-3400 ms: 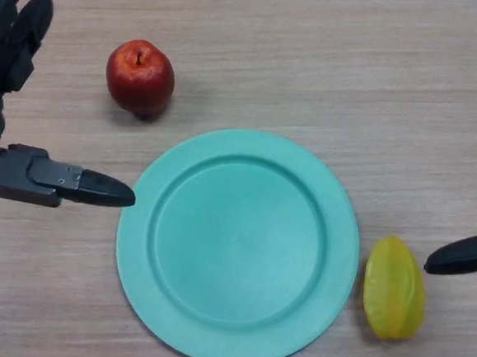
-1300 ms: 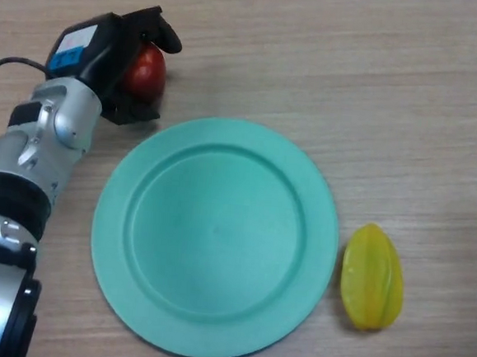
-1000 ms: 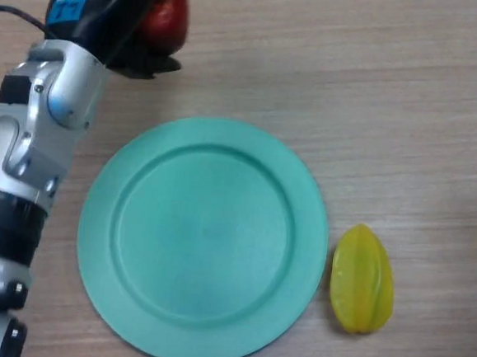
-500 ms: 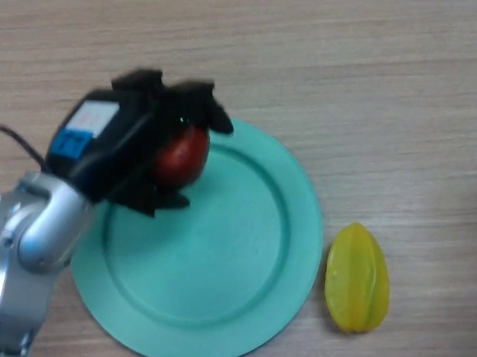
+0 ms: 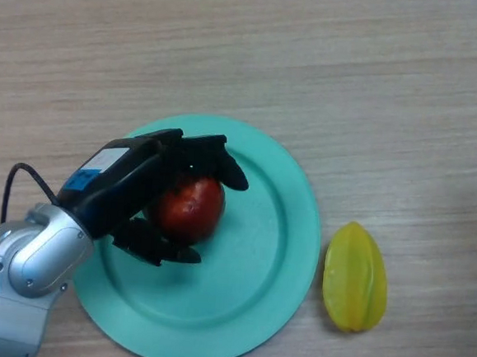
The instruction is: Pick up the red apple and place it on the plate
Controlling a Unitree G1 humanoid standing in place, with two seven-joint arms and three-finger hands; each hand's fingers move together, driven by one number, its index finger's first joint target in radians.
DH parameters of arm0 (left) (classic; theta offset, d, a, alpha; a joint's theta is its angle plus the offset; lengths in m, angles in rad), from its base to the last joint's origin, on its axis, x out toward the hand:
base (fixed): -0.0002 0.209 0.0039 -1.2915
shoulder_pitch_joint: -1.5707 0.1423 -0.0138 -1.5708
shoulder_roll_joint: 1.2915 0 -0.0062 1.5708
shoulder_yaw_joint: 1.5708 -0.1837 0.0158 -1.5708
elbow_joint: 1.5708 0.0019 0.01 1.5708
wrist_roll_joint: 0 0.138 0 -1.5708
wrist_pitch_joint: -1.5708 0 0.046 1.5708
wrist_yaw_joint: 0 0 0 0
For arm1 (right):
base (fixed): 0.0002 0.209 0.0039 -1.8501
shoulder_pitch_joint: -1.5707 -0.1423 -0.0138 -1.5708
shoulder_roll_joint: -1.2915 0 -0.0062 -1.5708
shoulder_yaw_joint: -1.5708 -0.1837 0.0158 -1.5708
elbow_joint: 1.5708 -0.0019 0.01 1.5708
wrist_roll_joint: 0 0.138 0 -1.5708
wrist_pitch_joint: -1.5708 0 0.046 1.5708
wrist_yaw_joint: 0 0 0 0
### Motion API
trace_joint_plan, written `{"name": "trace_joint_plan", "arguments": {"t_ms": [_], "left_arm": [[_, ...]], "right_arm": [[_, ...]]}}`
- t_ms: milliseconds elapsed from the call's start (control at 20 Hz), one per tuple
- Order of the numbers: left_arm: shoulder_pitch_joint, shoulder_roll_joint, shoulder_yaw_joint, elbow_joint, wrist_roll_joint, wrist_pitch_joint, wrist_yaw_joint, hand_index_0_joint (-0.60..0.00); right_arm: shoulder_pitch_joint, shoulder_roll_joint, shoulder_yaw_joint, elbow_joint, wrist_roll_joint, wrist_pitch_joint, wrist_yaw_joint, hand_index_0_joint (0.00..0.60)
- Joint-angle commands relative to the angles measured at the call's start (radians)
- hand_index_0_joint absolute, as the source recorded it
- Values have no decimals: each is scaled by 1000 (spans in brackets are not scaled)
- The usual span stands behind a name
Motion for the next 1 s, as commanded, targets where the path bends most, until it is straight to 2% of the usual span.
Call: {"name": "trace_joint_plan", "arguments": {"t_ms": [50, 100, 250, 300, 350, 450, 550, 600, 650, 700, 750, 800, 850, 900, 950, 1000], "left_arm": [[-29, 25, 47, -60, -58, -70, 30, -101], [-26, 26, 49, -61, -37, -101, 50, 0], [-43, 50, 66, -42, 5, -155, 61, 0], [-62, 66, 94, -43, -9, -139, 31, 0], [-75, 72, 105, -39, -7, -140, 37, 0], [-94, 97, 139, -68, -72, -100, 6, 0], [-80, 94, 156, -134, -129, -25, -5, 0], [-47, 77, 184, -270, -313, 186, -110, 0], [-42, 78, 200, -312, -367, 260, -128, 0], [-46, 92, 253, -371, -490, 394, -115, 0], [-48, 104, 277, -393, -539, 453, -117, 0], [-51, 119, 346, -440, -684, 589, -78, 0], [-52, 119, 378, -456, -749, 634, -53, 0], [-39, 153, 431, -493, -870, 733, -1, 0], [-34, 152, 442, -499, -902, 740, 30, 0], [-41, 144, 462, -529, -1002, 798, 173, 0]], "right_arm": [[-21, -30, -49, -51, -11, -77, -38, 0], [-25, -32, -51, -61, -15, -67, -40, 0], [-23, -28, -56, -78, -5, -56, -44, 0], [-15, -26, -57, -70, -10, -74, -31, 0], [-13, -26, -59, -67, -10, -76, -28, 0], [-15, -33, -70, -62, -6, -69, -15, 0], [-22, -42, -83, -67, -1, -55, -10, 0], [-27, -44, -80, -78, 5, -44, -14, 0], [-30, -45, -78, -81, 6, -40, -16, 0], [-32, -46, -67, -85, 7, -35, -14, 0], [-35, -47, -60, -82, 5, -38, -13, 0], [-40, -50, -47, -74, 0, -50, -2, 0], [-44, -53, -40, -67, -5, -59, 1, 0], [-58, -53, -19, -52, -11, -83, 3, 0], [-65, -56, -10, -48, -13, -87, 4, 0], [-77, -57, 3, -43, -12, -91, 2, 0]]}}
